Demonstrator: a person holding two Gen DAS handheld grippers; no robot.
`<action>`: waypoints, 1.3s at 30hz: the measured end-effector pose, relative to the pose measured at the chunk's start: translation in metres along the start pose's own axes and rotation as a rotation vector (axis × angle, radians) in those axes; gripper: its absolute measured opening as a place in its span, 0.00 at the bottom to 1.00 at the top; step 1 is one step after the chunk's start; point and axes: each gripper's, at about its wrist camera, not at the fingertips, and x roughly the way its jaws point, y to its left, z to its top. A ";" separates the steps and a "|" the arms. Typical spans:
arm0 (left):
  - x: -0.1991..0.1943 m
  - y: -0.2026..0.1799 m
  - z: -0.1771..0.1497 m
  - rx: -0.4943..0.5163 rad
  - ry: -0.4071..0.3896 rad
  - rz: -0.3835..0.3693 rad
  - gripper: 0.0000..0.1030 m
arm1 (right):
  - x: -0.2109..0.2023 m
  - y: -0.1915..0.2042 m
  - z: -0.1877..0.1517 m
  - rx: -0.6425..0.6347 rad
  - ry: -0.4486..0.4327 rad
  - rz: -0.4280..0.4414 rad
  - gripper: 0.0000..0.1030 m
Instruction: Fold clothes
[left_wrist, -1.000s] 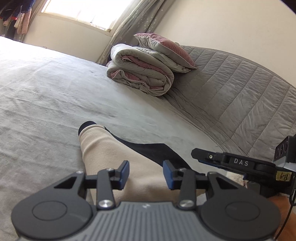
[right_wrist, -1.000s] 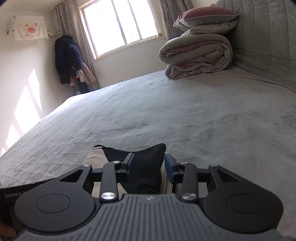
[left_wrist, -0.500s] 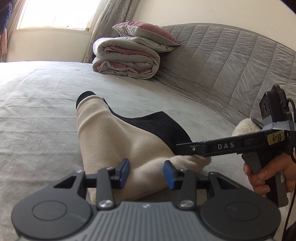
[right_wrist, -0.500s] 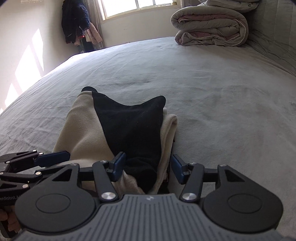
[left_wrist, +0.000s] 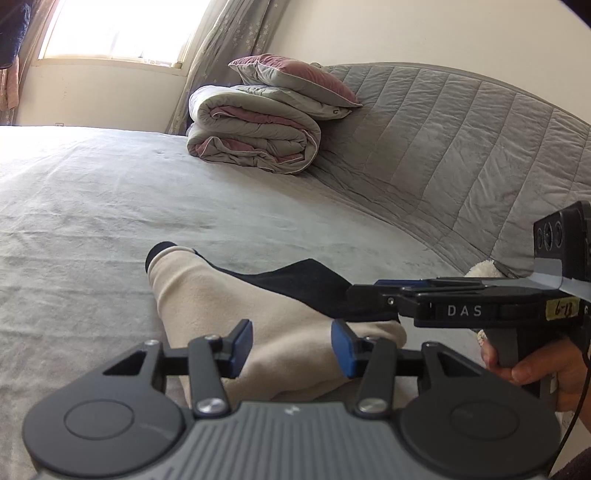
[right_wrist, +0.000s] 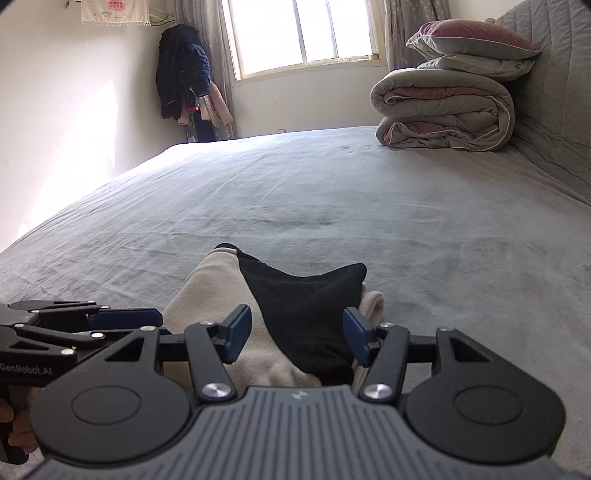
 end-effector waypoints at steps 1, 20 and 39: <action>0.004 -0.001 -0.003 0.009 0.025 0.007 0.46 | 0.002 0.005 -0.002 -0.030 0.019 -0.003 0.55; -0.012 0.016 0.013 -0.190 0.127 0.100 0.57 | 0.015 0.009 -0.002 -0.001 0.127 -0.144 0.59; 0.000 0.043 0.011 -0.320 0.174 0.188 0.71 | 0.018 -0.004 0.000 0.069 0.148 -0.176 0.70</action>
